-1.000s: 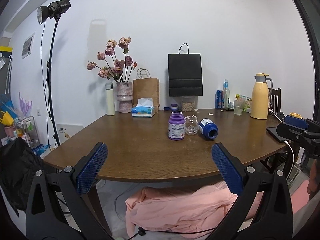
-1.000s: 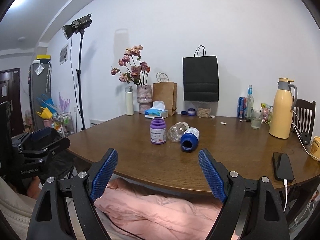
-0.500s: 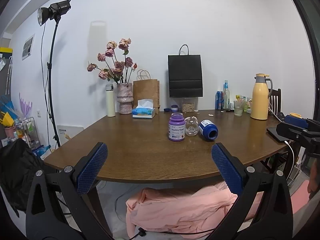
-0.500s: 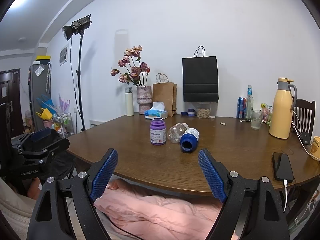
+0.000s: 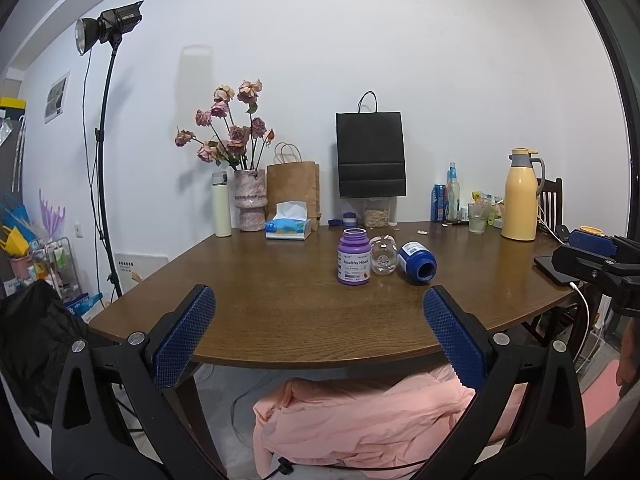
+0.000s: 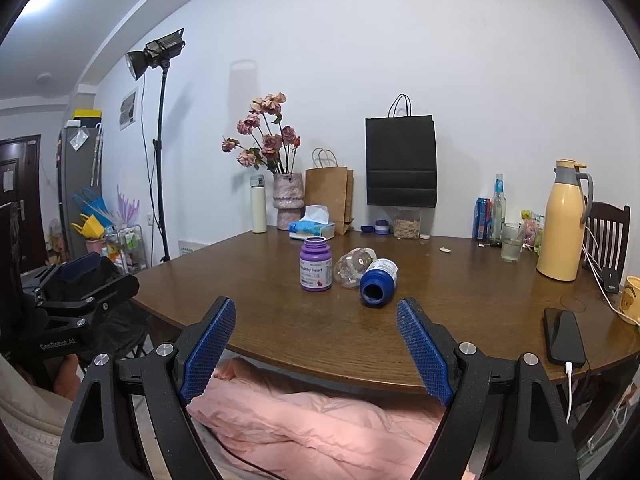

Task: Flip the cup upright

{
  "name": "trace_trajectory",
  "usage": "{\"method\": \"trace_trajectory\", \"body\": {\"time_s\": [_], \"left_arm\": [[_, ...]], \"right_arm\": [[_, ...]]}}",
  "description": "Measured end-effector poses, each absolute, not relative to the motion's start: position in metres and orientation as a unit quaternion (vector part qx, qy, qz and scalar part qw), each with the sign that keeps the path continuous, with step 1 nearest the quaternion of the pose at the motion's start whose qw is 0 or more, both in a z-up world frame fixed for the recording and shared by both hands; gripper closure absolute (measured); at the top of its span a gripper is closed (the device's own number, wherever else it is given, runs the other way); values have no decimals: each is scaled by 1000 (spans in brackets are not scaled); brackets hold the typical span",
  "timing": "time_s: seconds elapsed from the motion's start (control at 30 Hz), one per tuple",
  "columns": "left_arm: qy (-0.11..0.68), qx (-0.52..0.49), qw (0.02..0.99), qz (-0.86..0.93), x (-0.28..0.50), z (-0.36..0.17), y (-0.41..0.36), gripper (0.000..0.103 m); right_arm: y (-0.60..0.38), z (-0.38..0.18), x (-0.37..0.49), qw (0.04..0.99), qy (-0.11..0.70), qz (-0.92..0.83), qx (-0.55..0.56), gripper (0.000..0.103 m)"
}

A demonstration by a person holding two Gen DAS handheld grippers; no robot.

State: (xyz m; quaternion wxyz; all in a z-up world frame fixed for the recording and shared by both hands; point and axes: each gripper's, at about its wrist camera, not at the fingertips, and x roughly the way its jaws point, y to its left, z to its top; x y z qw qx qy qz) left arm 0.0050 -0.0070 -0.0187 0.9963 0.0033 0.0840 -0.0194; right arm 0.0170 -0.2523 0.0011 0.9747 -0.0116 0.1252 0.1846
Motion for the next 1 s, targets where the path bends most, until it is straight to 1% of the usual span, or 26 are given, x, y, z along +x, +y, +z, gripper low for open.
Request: {"method": "trace_trajectory", "body": {"time_s": [1.0], "left_arm": [[80, 6, 997, -18, 8, -14, -5, 0]], "right_arm": [[-253, 4, 21, 975, 121, 186, -11, 16]]}}
